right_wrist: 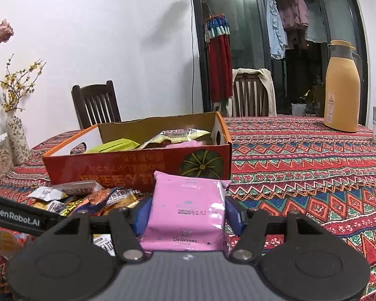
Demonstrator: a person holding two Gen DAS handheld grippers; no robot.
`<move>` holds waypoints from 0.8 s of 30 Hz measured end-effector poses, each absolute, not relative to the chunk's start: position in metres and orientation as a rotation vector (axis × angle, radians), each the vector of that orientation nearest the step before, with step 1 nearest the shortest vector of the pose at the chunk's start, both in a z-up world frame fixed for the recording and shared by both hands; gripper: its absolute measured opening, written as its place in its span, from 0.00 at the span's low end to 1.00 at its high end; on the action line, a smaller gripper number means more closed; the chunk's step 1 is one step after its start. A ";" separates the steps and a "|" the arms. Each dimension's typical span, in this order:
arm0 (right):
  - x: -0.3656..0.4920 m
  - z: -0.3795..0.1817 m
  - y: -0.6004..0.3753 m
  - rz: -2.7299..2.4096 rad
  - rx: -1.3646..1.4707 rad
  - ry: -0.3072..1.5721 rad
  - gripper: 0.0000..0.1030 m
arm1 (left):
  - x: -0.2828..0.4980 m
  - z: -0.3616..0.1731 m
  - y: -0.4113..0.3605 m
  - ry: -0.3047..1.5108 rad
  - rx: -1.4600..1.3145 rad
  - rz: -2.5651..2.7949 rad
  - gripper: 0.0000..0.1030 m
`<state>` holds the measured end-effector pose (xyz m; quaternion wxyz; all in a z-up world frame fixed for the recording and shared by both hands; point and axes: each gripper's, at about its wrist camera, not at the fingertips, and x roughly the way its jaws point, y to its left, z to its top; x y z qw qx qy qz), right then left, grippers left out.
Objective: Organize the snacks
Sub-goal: 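Grasp the red-and-blue snack bag with the left gripper while the right holds the pink packet, then carry both packets over the orange box and open both grippers to drop them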
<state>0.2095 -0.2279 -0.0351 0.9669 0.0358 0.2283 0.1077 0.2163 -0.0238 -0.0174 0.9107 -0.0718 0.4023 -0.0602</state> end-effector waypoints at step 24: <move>0.207 0.013 -0.229 0.201 0.084 0.324 0.59 | 0.181 0.061 -0.018 0.498 -0.104 -0.175 0.53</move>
